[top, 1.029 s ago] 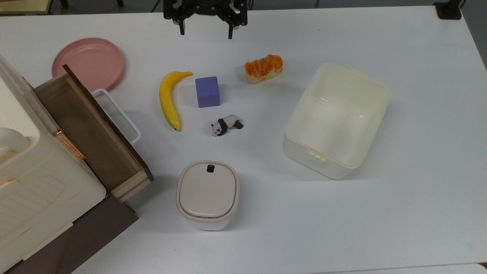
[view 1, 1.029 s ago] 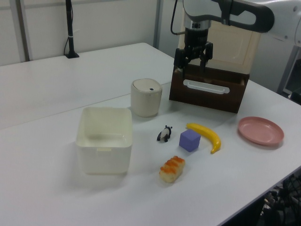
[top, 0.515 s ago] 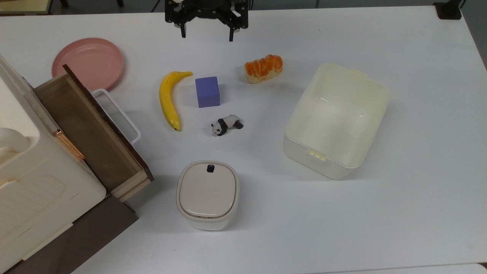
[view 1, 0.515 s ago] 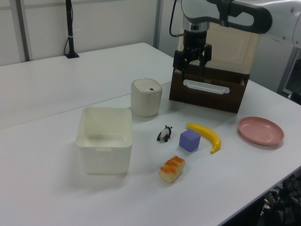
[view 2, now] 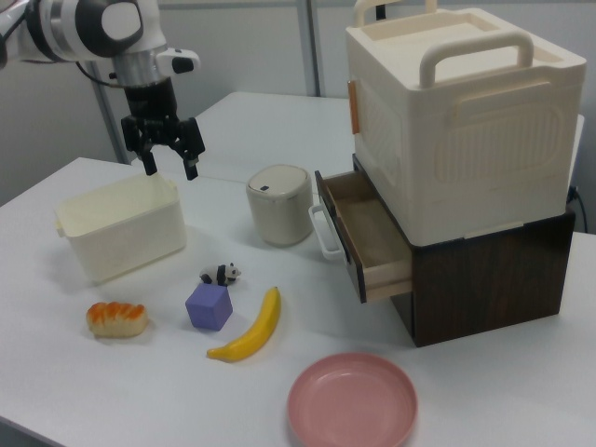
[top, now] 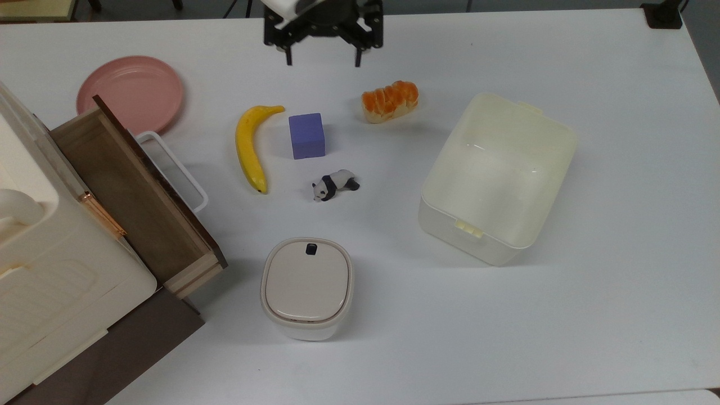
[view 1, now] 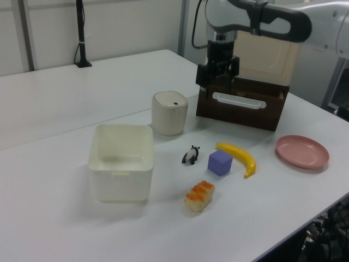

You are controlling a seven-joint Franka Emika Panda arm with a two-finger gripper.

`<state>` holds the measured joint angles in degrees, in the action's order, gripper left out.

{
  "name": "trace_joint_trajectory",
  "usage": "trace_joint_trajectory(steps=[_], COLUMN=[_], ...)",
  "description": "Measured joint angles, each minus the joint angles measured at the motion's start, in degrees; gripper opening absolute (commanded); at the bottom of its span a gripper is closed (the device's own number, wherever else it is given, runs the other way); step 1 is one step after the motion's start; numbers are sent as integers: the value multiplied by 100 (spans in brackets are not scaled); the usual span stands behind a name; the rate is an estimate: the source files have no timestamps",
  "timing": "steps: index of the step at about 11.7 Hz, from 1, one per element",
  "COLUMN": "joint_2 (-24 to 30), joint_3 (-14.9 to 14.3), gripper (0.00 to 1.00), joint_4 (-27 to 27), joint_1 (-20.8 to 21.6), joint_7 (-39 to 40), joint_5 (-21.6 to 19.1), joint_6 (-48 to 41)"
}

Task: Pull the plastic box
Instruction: 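Move the gripper over the rim of the translucent white plastic box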

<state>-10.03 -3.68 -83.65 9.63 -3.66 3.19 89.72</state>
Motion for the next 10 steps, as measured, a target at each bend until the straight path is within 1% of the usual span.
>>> trace_joint_trajectory(steps=[1, 2, 4, 5, 6, 9, 10], joint_2=[-25, -95, -361, -442, -451, -445, -454], joint_3=[3, 7, 13, 23, 42, 66, 69], gripper=[100, 100, 100, 100, 100, 100, 100], joint_4=[-107, -191, -250, -248, -241, -163, -163], joint_1=[63, 120, 263, 315, 395, 765, 884], joint_7=[117, 429, 890, 1475, 2329, 4236, 4601], joint_5=[-15, -57, -117, -274, -459, -474, -470], joint_6=[146, 285, 927, 1115, 1158, 1166, 1166])
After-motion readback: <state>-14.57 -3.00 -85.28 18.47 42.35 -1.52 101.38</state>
